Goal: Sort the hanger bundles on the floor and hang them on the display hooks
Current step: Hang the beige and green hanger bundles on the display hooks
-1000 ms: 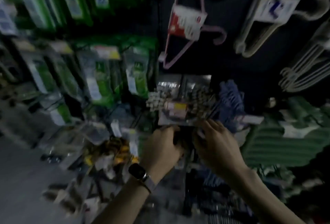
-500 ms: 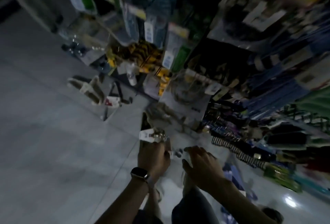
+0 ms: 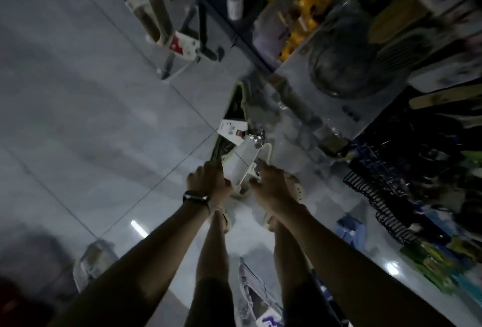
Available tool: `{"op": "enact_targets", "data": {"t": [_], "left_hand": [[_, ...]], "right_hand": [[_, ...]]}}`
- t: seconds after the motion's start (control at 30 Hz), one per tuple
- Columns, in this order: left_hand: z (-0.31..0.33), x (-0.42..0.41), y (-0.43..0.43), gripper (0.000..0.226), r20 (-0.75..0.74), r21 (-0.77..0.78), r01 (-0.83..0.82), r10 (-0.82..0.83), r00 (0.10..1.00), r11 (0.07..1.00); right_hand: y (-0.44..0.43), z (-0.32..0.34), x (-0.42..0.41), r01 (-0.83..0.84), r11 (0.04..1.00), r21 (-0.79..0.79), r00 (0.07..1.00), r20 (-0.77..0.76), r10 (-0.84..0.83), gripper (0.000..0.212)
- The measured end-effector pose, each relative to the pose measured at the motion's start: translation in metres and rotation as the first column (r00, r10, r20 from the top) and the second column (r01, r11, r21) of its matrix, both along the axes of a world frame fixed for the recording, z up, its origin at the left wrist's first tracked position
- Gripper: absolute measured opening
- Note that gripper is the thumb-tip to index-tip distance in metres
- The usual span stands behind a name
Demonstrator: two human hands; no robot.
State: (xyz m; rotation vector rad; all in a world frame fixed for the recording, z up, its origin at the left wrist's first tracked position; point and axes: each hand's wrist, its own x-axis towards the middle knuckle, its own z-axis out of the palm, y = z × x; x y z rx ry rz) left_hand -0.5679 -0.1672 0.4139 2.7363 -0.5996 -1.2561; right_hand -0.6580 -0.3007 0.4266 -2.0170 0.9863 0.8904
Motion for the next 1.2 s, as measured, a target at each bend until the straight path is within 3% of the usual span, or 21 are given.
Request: {"op": "enact_targets", "data": {"t": [0.1,0.2,0.37,0.5,0.6,0.77,0.9,1.03,1.2], "left_hand": [[-0.058,0.016,-0.005,0.056,0.007,-0.013,-0.049,0.049,0.999,0.999],[-0.126,0.028,-0.008,0.075,-0.003,-0.031,-0.122,0.122,0.993,0.992],[-0.239,0.038,-0.015,0.095,0.014,-0.072,-0.207,0.209,0.978,0.976],[-0.31,0.039,-0.021,0.133,0.049,-0.162,-0.277,0.288,0.956,0.947],[-0.347,0.034,-0.03,0.137,0.09,-0.27,-0.29,0.324,0.942,0.918],[-0.374,0.023,-0.037,0.126,0.16,-0.385,-0.321,0.405,0.9,0.865],[-0.382,0.021,-0.036,0.124,0.177,-0.394,-0.325,0.418,0.891,0.86],[-0.373,0.02,-0.033,0.118,0.165,-0.412,-0.343,0.439,0.883,0.844],[-0.334,0.011,-0.026,0.121,0.18,-0.359,-0.354,0.437,0.881,0.863]], "right_hand": [[-0.001,-0.073,0.0,0.061,0.993,0.103,0.988,-0.149,-0.045,0.051],[-0.007,-0.15,-0.013,0.262,0.958,0.116,0.942,-0.247,-0.228,0.041],[0.005,-0.269,-0.038,0.554,0.831,0.055,0.818,-0.219,-0.532,0.076],[0.019,-0.351,-0.045,0.658,0.752,0.043,0.744,-0.186,-0.641,0.101],[0.028,-0.405,-0.042,0.718,0.696,-0.023,0.682,-0.176,-0.71,0.119],[0.037,-0.467,-0.039,0.761,0.637,-0.127,0.619,-0.152,-0.77,0.131],[0.031,-0.493,-0.05,0.669,0.726,-0.157,0.702,-0.188,-0.687,0.114],[0.03,-0.485,-0.054,0.679,0.684,-0.268,0.682,-0.113,-0.722,0.114],[0.024,-0.452,-0.064,0.768,0.597,-0.231,0.598,-0.074,-0.798,0.116]]}}
